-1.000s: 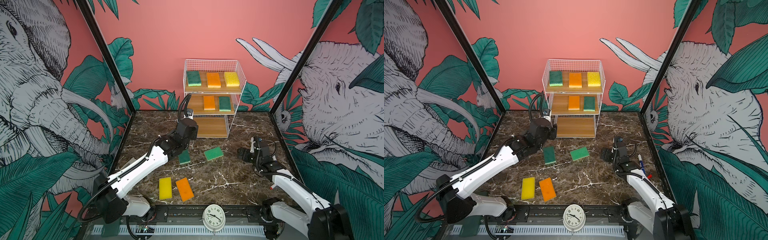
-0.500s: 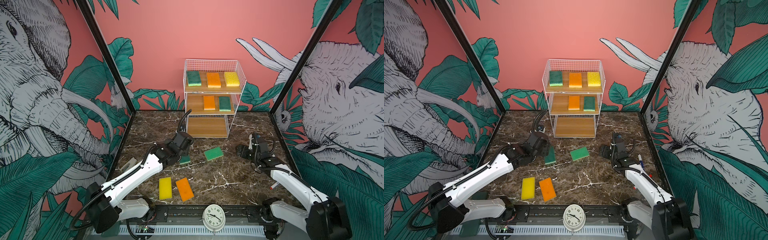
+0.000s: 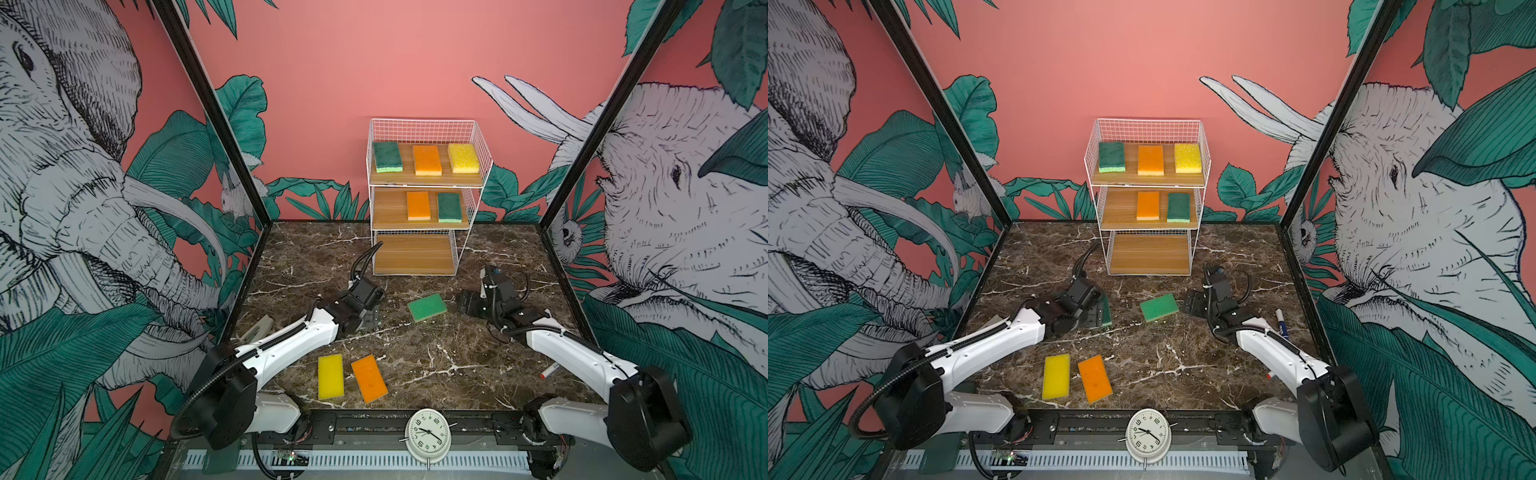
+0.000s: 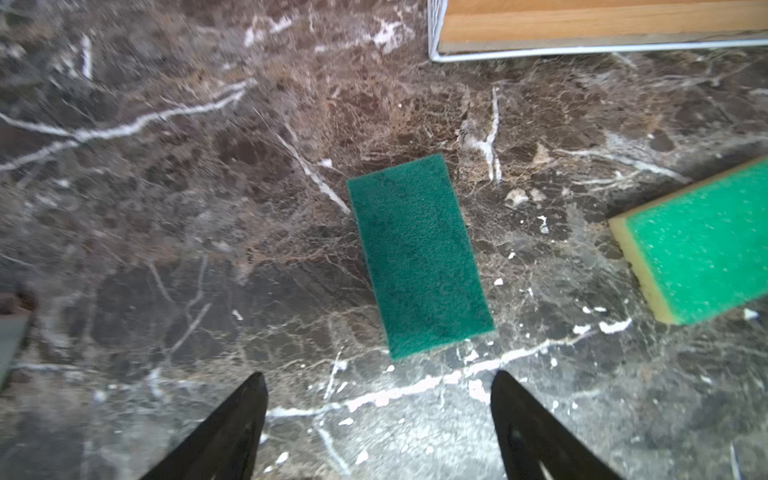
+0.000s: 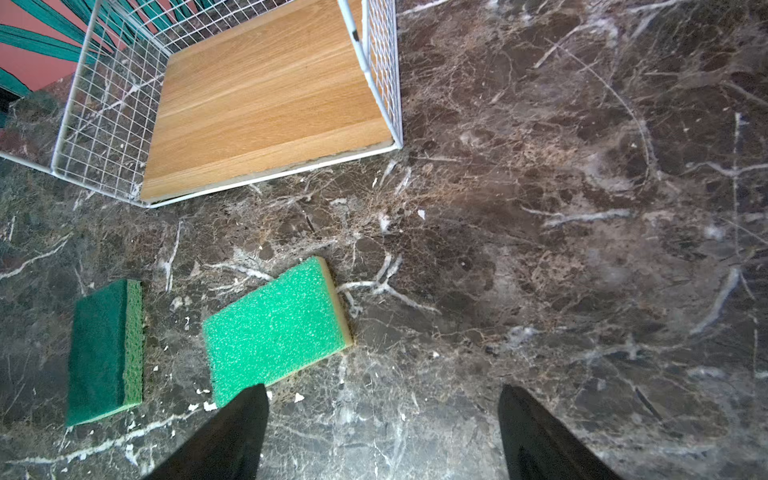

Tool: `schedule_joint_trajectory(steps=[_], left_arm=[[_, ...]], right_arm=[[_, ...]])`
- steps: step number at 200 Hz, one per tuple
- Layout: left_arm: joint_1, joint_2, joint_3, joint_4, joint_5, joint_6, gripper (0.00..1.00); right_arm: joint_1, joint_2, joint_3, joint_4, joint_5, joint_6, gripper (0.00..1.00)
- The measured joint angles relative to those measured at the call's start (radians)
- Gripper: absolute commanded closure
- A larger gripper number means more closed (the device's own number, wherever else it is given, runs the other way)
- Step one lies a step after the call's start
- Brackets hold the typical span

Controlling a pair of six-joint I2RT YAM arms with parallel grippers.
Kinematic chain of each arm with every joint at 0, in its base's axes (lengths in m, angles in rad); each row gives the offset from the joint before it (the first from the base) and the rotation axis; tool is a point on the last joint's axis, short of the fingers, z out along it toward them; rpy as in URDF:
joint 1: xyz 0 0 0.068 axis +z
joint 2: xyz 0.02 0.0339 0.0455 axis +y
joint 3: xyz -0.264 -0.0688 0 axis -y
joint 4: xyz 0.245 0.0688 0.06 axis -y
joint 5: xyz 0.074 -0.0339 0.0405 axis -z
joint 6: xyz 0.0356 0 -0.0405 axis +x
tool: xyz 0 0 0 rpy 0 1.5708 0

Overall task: Place and organize the cleaning sponges onto the shelf
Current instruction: 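Lower the left gripper over the dark green pad and close on it, then lift the dark green pad with the left gripper and carry it toward the shelf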

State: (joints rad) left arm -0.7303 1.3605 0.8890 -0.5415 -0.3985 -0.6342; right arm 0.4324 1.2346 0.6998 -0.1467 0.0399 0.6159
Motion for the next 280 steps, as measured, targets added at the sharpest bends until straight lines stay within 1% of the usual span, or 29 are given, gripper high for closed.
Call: schedule_joint_trajectory(steps=[45, 73, 130, 159, 204, 249, 280], left_arm=[[0.0, 0.167, 0.001, 0.057, 0.029, -0.162, 0.14], [-0.002, 0.22, 0.006, 0.077, 0.04, -0.231, 0.12], [-0.003, 0.277, 0.043, 0.129, 0.071, -0.274, 0.08], [-0.003, 0.309, 0.043, 0.136, 0.089, -0.286, 0.08], [-0.003, 0.339, 0.048, 0.142, 0.1, -0.281, 0.13], [-0.003, 0.357, 0.062, 0.151, 0.106, -0.252, 0.27], [-0.003, 0.357, 0.062, 0.158, 0.118, -0.236, 0.33]], right_arm=[[0.0, 0.012, 0.0, 0.002, 0.006, 0.002, 0.11], [0.0, 0.015, 0.0, 0.002, 0.007, 0.0, 0.1], [0.0, 0.016, 0.0, 0.002, 0.024, -0.024, 0.09], [0.0, 0.033, 0.0, 0.007, 0.028, -0.029, 0.09], [0.0, 0.059, 0.0, 0.008, 0.028, -0.037, 0.08], [0.0, 0.079, 0.0, 0.017, 0.028, -0.041, 0.08], [0.0, 0.088, 0.0, 0.026, 0.028, -0.043, 0.08]])
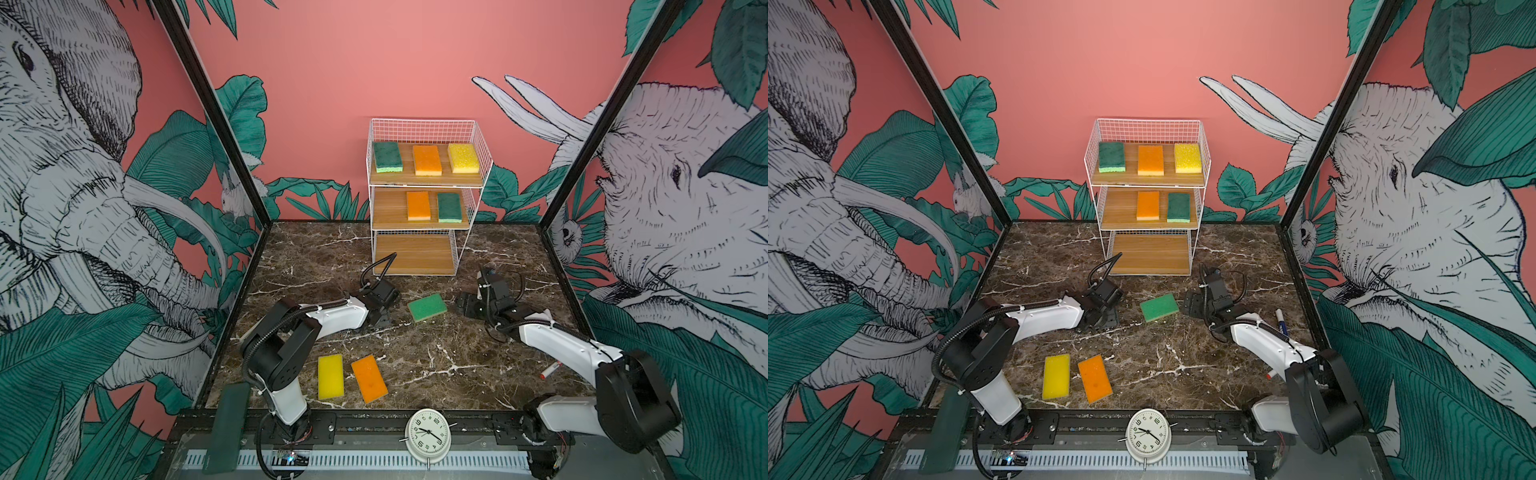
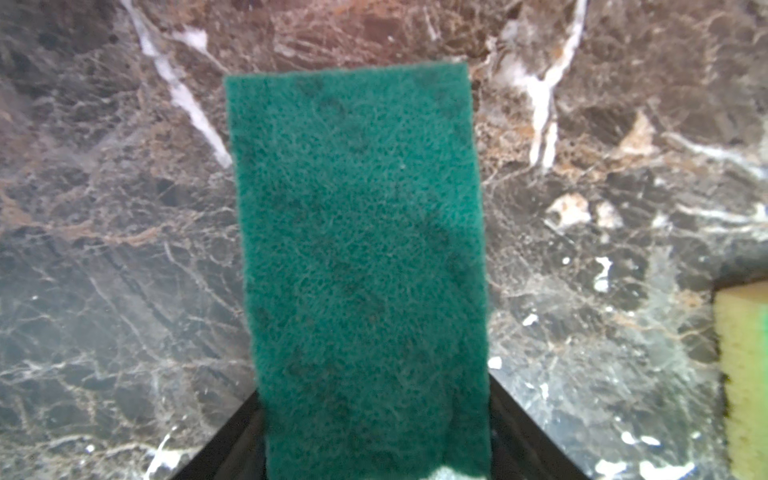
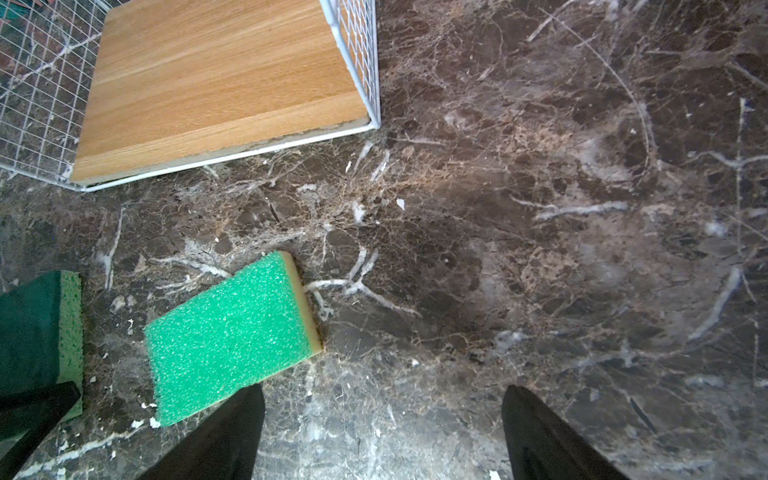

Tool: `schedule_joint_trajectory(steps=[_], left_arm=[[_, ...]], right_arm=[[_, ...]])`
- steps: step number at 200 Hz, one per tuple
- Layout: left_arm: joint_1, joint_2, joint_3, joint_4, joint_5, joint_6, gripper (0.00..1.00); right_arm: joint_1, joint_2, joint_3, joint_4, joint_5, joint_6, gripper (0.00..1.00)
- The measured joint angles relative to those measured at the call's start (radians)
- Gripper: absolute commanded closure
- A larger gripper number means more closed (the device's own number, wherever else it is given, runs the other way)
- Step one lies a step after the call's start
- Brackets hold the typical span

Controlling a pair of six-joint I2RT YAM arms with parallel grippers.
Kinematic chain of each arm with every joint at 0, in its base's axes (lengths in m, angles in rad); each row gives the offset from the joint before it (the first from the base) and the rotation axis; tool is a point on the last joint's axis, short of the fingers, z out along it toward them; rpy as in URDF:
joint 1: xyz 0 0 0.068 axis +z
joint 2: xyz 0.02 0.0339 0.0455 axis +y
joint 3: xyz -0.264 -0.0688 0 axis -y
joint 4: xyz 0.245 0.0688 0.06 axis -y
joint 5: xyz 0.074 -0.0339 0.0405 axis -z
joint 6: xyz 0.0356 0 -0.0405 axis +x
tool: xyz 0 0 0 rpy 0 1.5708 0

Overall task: Place and organize the cleaning sponges onto the shelf
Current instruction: 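Lift the dark green pad with the left gripper and carry it toward the shelf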

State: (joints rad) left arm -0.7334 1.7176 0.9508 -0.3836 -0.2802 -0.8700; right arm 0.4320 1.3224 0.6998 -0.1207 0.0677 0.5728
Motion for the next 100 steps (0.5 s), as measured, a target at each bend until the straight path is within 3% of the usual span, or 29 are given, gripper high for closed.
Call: schedule_joint_trajectory(steps=[41, 100], left_arm=[[-0.015, -0.041, 0.0, -0.017, 0.027, 0.078, 0.34], [-0.03, -0.31, 0.072, -0.065, 0.053, 0.262, 0.35]], right_arm=[[-0.005, 0.0, 0.0, 0.01, 0.001, -0.002, 0.08], [-0.01, 0.0, -0.01, 0.063, 0.0, 0.004, 0.08]])
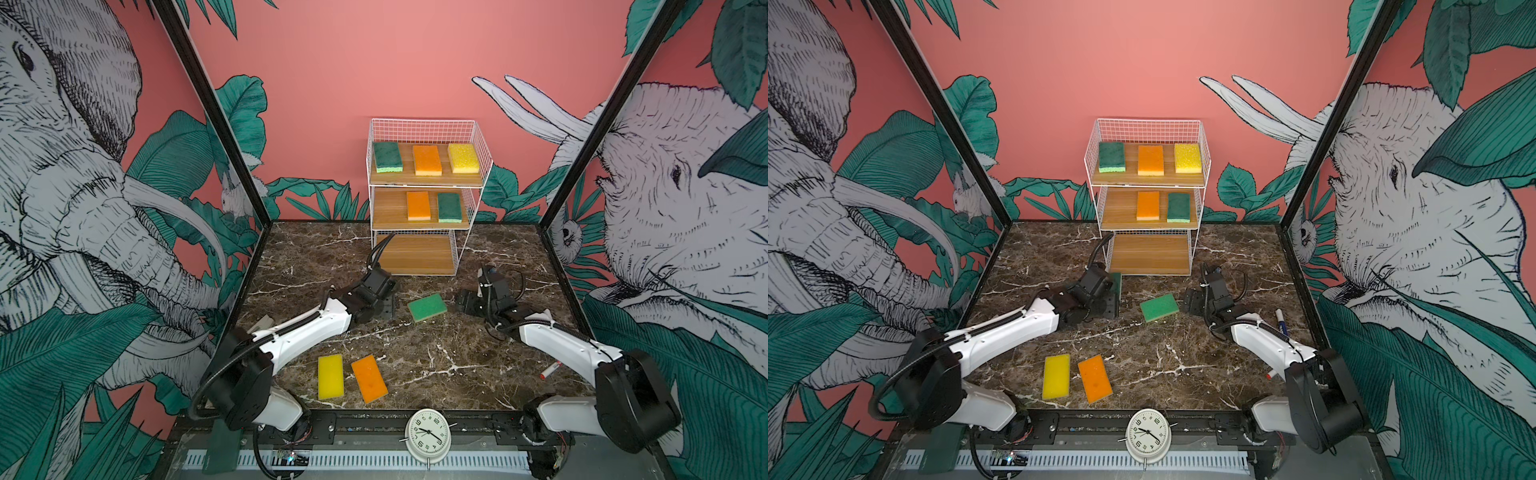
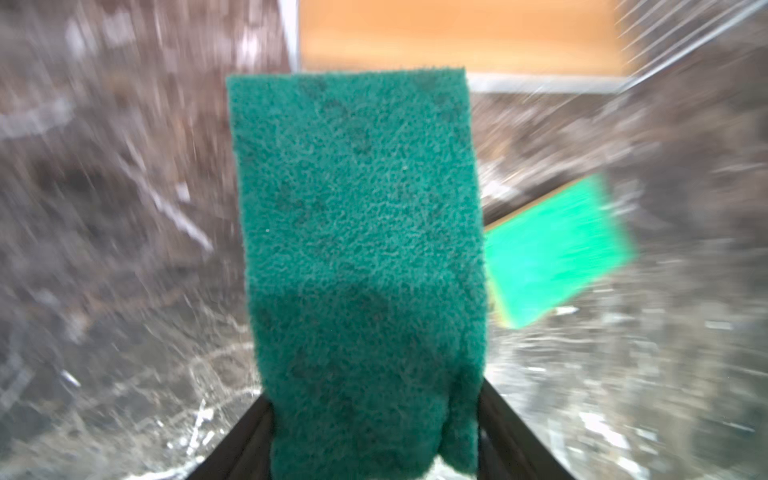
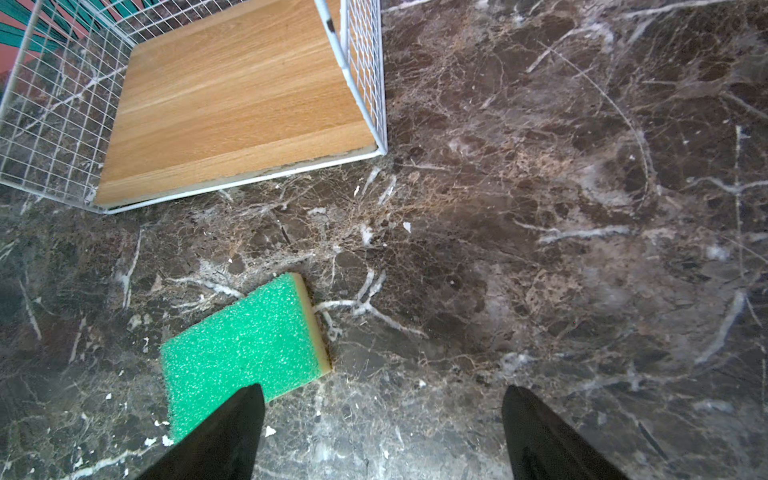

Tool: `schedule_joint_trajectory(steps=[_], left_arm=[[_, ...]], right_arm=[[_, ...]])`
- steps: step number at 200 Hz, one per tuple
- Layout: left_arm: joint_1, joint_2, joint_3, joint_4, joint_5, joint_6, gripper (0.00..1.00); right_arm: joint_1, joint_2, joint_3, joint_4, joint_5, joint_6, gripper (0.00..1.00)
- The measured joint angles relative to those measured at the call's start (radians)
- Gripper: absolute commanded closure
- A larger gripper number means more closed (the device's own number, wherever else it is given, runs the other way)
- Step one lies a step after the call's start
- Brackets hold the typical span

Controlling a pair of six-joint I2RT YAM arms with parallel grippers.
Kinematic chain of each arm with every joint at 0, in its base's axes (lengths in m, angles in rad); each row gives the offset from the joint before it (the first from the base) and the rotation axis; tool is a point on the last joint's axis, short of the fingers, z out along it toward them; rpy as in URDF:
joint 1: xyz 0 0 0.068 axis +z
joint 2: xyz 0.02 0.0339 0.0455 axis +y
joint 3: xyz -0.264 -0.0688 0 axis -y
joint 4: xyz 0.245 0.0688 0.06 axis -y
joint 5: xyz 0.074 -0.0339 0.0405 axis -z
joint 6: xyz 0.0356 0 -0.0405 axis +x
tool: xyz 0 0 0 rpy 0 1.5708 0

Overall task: Place and organize the cleaning sponges onto the shelf
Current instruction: 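Lift the dark green pad with the left gripper and carry it toward the shelf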

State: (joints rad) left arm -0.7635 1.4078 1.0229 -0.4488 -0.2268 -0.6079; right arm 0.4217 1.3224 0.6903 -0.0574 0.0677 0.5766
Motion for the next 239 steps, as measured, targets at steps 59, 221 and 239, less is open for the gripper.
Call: schedule_joint_trajectory(steps=[59, 221, 239], left_arm=[[0.0, -0.072, 0.159, -0.017, 0.007, 0.221, 0.35], [0.053, 0.143, 0.43, 0.129, -0.117, 0.32, 0.35], [0.053, 0.177, 0.45, 0.144, -0.134, 0.316, 0.35]], right_arm=[[0.0, -0.007, -0.02, 0.01, -0.001, 0.0, 0.08], [-0.035, -0.103, -0.095, 0.023, -0.002, -0.001, 0.08], [-0.038, -0.119, -0.095, 0.023, -0.002, -0.002, 0.08]])
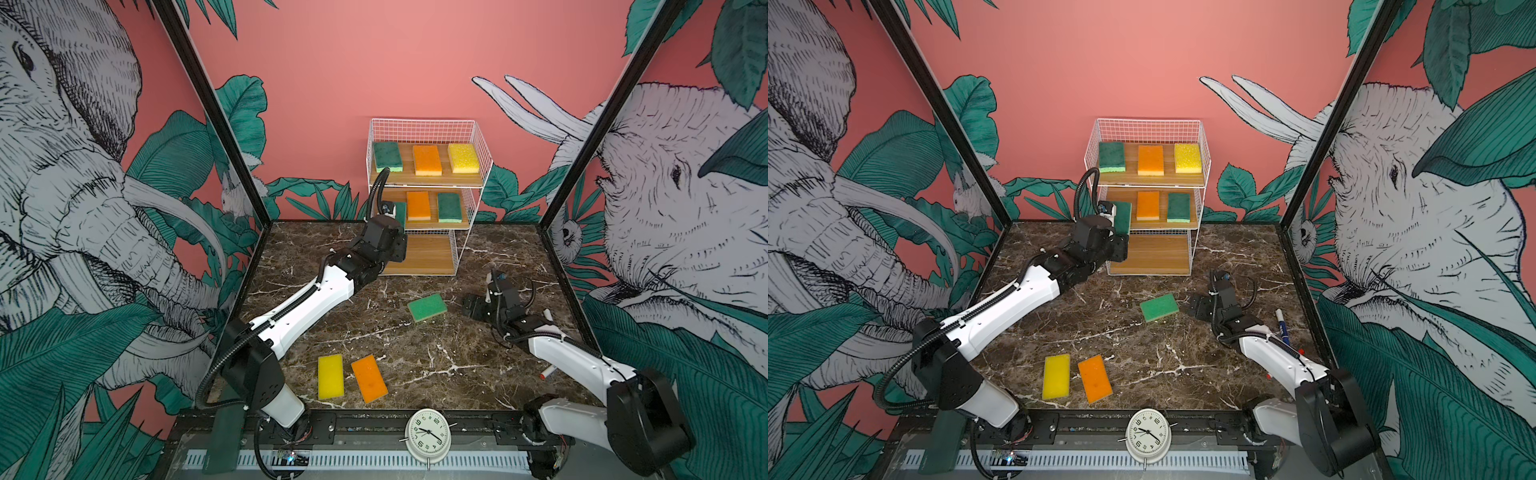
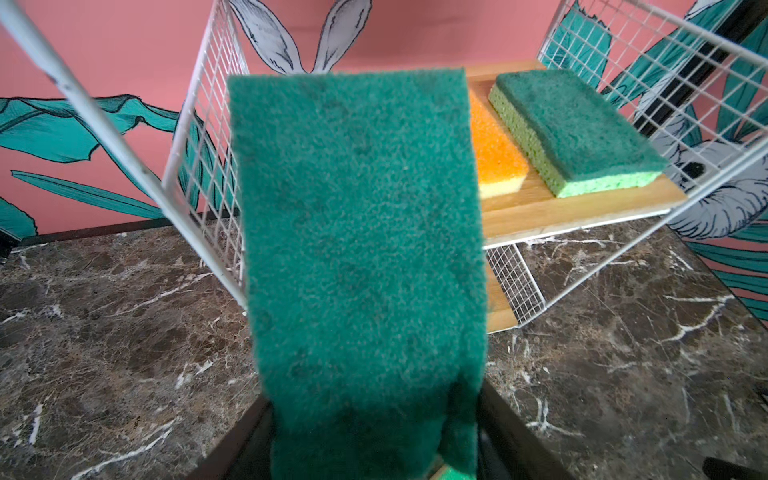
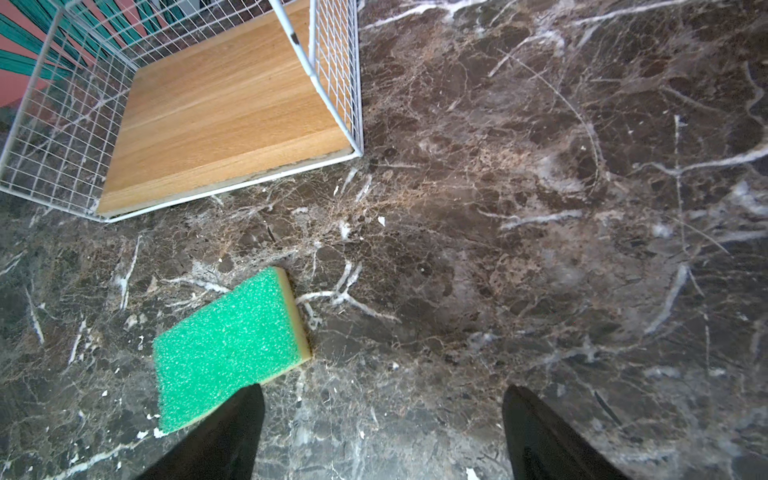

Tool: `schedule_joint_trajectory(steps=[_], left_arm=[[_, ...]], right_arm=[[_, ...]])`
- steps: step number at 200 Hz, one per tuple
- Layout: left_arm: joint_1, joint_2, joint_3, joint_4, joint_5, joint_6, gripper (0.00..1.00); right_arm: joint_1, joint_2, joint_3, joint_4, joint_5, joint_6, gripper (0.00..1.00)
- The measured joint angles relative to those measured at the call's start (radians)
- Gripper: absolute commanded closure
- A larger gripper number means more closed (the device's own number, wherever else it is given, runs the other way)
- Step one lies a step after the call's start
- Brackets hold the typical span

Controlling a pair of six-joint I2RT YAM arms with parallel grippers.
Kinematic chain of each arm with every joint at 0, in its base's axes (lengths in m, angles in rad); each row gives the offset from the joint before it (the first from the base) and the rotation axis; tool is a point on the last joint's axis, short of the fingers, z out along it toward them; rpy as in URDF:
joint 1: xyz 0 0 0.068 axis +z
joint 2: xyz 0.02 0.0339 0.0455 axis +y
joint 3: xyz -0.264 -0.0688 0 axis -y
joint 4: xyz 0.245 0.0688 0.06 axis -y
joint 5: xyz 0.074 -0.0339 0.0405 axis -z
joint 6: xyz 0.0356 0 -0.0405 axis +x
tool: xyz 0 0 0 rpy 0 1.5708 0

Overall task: Place and organize the cleaning sponges onto the shelf
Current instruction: 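Lift the dark green pad with the left gripper and carry it toward the shelf, then lower the dark green pad onto the middle tier beside the orange sponge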

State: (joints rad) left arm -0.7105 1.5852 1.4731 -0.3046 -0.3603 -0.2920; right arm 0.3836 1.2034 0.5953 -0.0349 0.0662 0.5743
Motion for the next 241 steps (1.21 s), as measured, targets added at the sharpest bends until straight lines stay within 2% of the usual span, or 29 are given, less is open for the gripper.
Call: schedule_joint_trajectory(steps=[148, 241], left_arm=[[0.0, 0.117, 0.055, 0.175, -0.102, 0.0, 0.35], [0.0, 0.177, 0.094, 0.209, -0.159, 0.008, 0.34]], right_arm=[[-0.021, -0.047, 0.0, -0.03, 0.001, -0.024, 0.08], [-0.025, -0.055, -0.014, -0.029, 0.0, -0.027, 0.07]])
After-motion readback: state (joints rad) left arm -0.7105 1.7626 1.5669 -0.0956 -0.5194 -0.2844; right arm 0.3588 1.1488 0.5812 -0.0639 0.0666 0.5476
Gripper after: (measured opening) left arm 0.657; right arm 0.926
